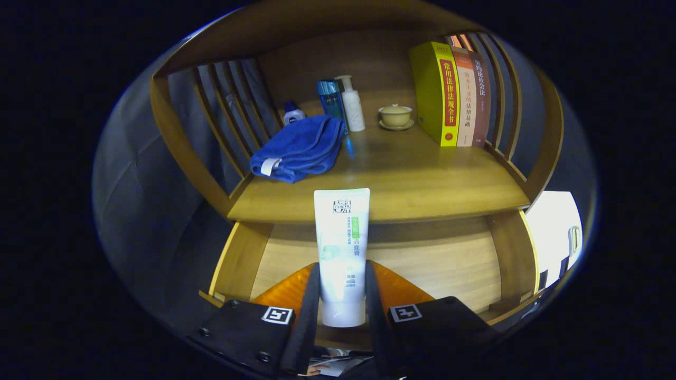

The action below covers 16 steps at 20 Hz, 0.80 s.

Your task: Pull open the drawer, take out the items inside it, and place them on the countertop above the cabinet.

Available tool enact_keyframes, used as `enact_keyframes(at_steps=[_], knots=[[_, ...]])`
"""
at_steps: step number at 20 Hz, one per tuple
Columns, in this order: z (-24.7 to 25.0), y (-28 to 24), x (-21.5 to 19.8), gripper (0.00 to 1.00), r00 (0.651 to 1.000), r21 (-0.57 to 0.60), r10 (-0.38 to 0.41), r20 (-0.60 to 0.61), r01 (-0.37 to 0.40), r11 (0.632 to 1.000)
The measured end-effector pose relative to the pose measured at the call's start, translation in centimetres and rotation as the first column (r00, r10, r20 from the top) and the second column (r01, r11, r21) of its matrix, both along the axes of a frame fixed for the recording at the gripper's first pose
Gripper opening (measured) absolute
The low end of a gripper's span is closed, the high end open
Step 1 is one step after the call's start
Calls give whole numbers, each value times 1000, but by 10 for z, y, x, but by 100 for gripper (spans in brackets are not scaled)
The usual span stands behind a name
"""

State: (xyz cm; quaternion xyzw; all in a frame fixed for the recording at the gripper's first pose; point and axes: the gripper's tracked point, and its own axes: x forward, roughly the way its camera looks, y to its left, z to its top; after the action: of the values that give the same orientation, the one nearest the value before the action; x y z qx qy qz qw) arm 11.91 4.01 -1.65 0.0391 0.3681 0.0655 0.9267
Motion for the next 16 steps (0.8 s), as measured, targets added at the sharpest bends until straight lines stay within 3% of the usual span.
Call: enact_keyframes(at_steps=[8,16], knots=[[22,-7,71,53,993,-25,-65,95,68,997],[-1,-29,130,53,988,-88,-124,89,131,987]])
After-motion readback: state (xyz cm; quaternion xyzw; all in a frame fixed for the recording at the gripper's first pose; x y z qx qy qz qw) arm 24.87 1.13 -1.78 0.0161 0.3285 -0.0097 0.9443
